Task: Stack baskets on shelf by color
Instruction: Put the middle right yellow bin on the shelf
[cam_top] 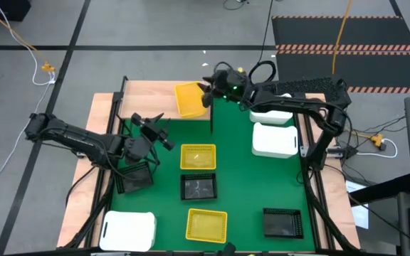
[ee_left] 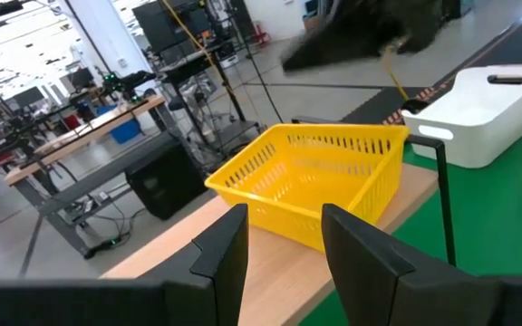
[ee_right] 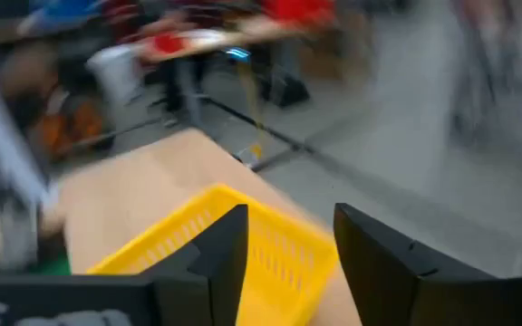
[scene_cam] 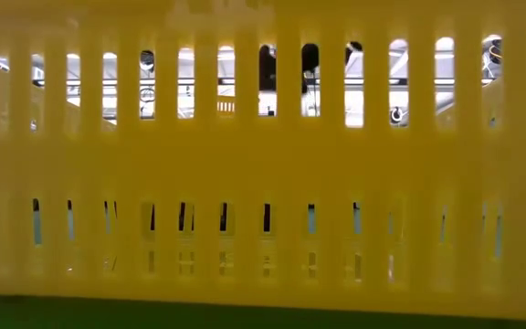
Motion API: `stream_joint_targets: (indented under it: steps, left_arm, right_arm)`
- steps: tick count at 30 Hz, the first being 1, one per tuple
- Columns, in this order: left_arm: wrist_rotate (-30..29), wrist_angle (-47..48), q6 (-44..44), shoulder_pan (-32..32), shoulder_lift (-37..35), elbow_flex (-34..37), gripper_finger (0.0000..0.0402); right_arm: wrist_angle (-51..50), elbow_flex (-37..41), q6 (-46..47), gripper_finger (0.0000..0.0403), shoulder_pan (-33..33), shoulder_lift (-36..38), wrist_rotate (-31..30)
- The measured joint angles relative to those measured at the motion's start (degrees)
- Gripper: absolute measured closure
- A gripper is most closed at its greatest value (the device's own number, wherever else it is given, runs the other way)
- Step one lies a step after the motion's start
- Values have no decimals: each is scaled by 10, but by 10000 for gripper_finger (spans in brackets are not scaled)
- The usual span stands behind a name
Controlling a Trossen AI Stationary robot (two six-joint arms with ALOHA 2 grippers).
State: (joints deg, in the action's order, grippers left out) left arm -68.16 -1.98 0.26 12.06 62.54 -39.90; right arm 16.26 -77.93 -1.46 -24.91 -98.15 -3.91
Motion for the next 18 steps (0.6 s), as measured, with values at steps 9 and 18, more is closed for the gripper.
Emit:
stream_joint_targets:
  steps: [9,18]
  left_arm:
    - [-14,1,0,-7,0,0,256]
    - [-7,-25,2,-23,0,0,256]
  right_arm:
    - [-282,-1,-264,265,38,85,216]
    - [-242,0,-382,260,84,48,71]
